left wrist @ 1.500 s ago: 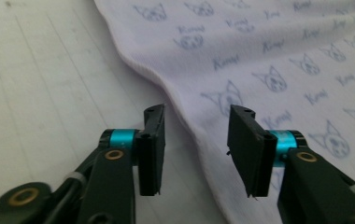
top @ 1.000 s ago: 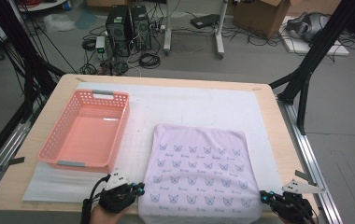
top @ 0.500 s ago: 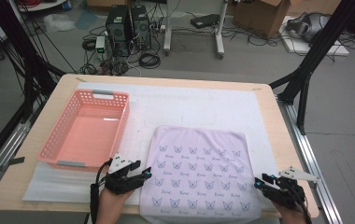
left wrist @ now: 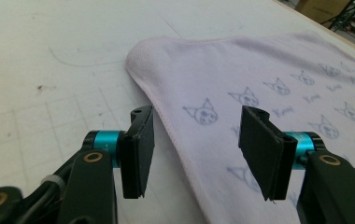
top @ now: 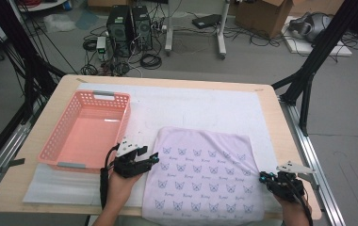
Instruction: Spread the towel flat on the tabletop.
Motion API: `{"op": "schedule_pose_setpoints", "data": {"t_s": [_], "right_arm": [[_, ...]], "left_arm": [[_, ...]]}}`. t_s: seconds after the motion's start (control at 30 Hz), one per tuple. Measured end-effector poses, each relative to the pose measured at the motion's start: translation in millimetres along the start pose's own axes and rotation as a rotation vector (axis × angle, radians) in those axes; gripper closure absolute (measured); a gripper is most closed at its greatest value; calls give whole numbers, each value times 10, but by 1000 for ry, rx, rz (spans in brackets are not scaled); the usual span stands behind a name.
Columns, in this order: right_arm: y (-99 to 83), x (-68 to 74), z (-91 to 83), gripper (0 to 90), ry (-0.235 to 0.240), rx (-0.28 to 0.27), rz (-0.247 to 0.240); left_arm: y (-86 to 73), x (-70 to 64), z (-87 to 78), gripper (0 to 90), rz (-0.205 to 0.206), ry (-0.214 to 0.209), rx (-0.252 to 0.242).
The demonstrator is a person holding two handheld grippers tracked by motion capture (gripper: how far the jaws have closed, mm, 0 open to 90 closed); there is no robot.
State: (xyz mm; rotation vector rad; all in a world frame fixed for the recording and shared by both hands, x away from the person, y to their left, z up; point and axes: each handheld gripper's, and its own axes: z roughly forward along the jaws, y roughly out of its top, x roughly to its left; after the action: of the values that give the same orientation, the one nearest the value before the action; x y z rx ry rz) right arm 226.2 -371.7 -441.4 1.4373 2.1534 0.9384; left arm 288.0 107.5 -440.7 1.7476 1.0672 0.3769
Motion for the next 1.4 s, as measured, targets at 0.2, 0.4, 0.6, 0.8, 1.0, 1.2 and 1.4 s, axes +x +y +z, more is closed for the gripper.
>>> {"op": "schedule_pose_setpoints", "data": {"t_s": [0.2,0.4,0.6,0.8,1.0,1.2,1.4], "right_arm": [[111,-49,41,667,38,-52,4],[158,15,132,647,57,-41,-39],[166,55,148,637,69,-36,-55],[185,44,142,628,73,-49,-60],[298,-73,248,584,48,-48,-35],[519,-195,464,564,6,-68,-19],[740,-296,689,563,-17,-41,7]], "left_arm": [[173,60,275,486,32,16,31],[237,201,501,547,18,50,64],[389,313,671,610,28,91,91],[429,367,856,634,35,99,151],[407,292,899,646,110,137,174],[425,308,867,861,113,220,175],[425,409,818,706,67,217,159]]}}
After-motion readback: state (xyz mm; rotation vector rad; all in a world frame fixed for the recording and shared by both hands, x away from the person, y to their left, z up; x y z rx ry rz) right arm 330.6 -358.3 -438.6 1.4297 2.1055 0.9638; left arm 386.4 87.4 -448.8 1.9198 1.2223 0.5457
